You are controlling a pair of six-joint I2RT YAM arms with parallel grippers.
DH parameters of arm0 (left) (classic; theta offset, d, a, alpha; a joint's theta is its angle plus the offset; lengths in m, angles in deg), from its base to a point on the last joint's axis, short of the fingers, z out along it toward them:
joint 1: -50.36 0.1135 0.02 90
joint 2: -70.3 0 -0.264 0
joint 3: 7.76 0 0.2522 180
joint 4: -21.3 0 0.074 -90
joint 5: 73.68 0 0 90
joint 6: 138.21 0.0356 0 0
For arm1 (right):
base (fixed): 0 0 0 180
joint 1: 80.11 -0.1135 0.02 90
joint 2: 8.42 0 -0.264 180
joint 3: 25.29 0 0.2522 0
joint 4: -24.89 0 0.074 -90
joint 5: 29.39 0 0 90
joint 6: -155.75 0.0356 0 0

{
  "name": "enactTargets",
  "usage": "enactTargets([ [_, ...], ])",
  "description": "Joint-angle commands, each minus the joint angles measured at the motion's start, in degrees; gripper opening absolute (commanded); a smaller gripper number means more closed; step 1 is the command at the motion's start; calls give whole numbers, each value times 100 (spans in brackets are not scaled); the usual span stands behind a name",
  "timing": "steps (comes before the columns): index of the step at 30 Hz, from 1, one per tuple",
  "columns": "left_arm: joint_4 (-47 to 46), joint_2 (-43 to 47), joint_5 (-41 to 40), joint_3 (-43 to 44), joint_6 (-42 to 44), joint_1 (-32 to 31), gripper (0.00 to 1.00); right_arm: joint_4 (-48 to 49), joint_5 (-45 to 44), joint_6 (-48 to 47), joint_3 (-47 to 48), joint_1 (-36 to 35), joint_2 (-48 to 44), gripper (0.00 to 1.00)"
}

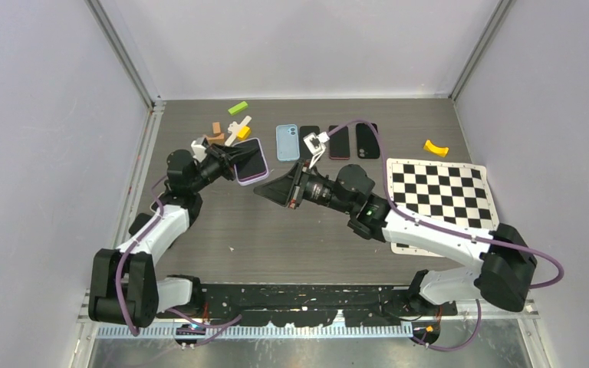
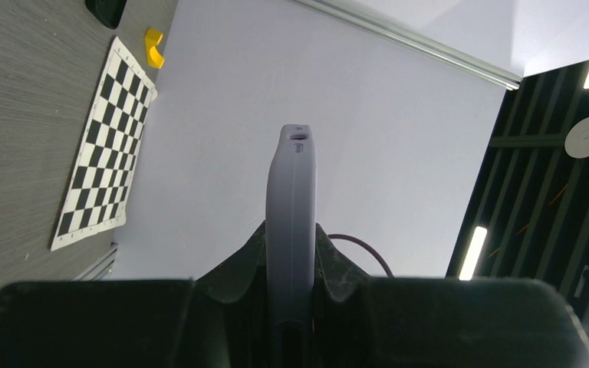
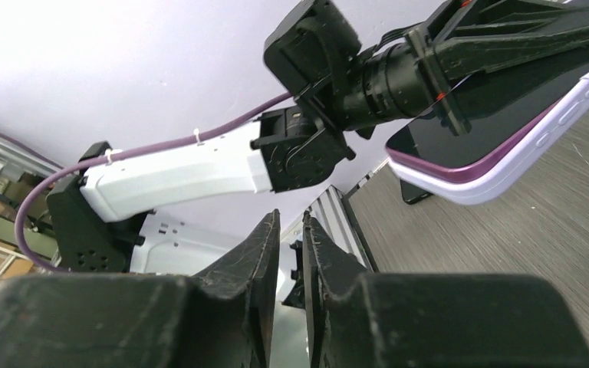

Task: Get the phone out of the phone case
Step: Remove the phone case from the phone.

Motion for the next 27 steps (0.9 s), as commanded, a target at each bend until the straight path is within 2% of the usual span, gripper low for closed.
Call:
enactTargets([
  [1,-468,374,-167,-44,-209,8,0,1000,-233,548,85,-56,257,21],
  [15,-373,577,-116,-132,-437,15,0,1046,-716,521,204,-56,767,20],
  [27,-321,837,-17,-161,-517,15,0,1238,-1030,444,114,-55,823,20],
])
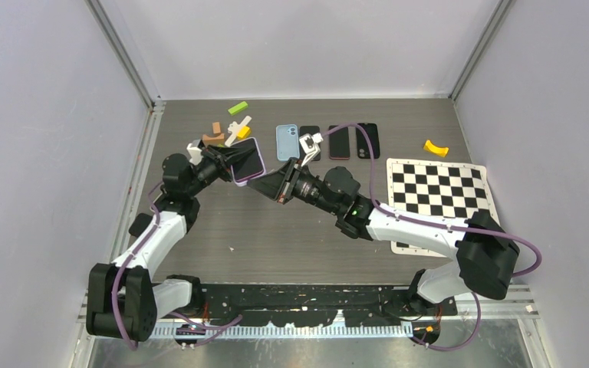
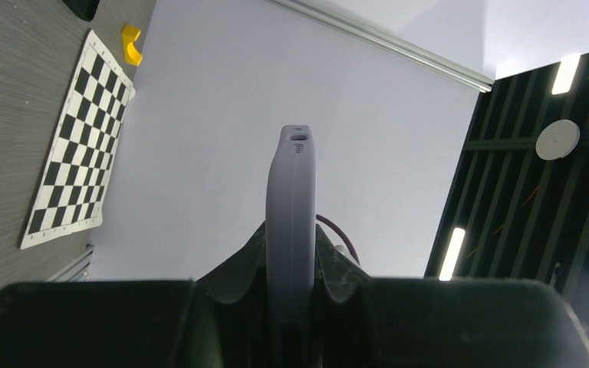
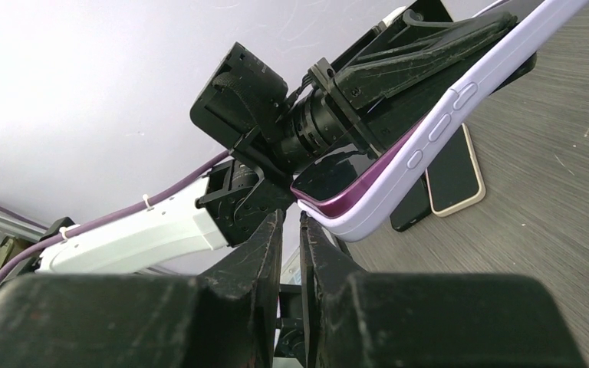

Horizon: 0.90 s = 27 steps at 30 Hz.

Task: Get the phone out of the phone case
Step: Remove the phone case from the phone.

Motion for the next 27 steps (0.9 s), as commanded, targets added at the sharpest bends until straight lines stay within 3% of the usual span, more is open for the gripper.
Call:
enactTargets([
  [1,-413,314,143,16,-154,6,0,448,-258,-38,101,-6,-27,20],
  [5,-399,310,129,-20,-162,11,0,865,-183,36,-20,-6,-43,14],
  [11,-509,257,152,-27,-241,8,0,705,-234,50,-8,2,-13,4],
  [16,-498,303,113,-36,-281,5,0,505,-264,59,19,2,96,3],
  [21,-551,297,100,-40,-379,8,0,534,-153,45,-58,3,209,8],
  [27,-674,310,132,-23,-488,5,0,417,-412,48,-158,2,249,22],
])
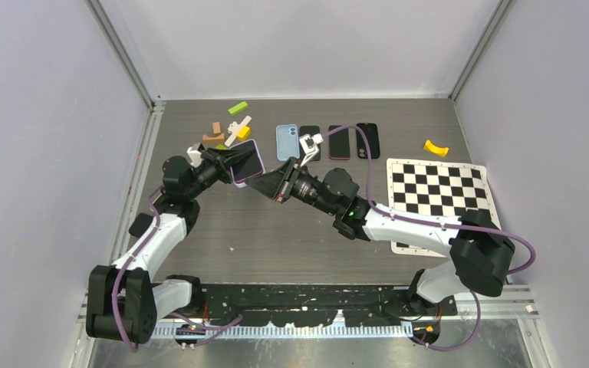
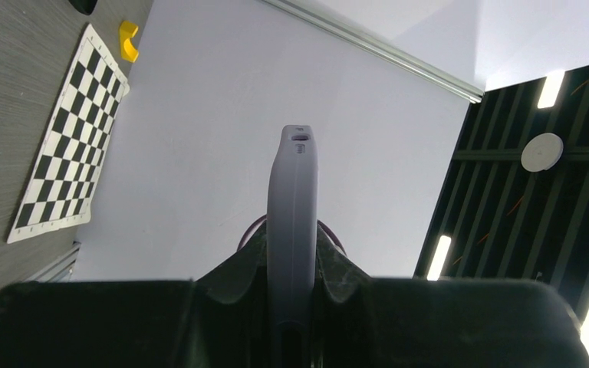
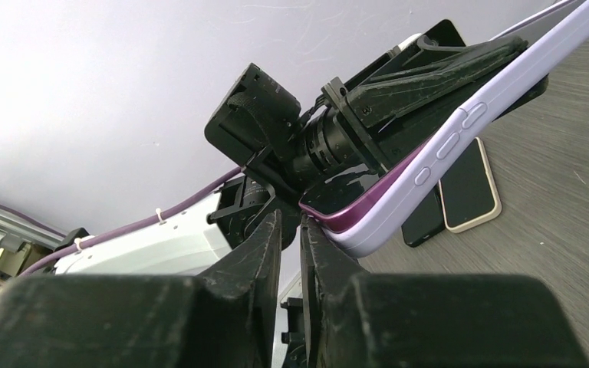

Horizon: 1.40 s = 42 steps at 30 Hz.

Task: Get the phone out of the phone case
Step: Remove the phone case from the phone.

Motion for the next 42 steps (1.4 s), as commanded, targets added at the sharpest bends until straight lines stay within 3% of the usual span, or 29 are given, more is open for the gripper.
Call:
enactTargets([
  [1,-686,224,203,106,-248,-3,0,-126,-432,-31,-106,22,77,22],
  [10,-638,643,139,132,-170,-178,0,-398,-1267,727,-168,251,242,25],
  [24,-690,950,386,602,602,-223,0,-1516,-1668,1846,17,487,536,41],
  [37,-812,963,469,794,614,-235,0,-1693,-1645,1761,180,491,660,47],
  [42,-868,962,802,844,1127,-231,0,-1265,-1229,1360,195,491,510,41],
])
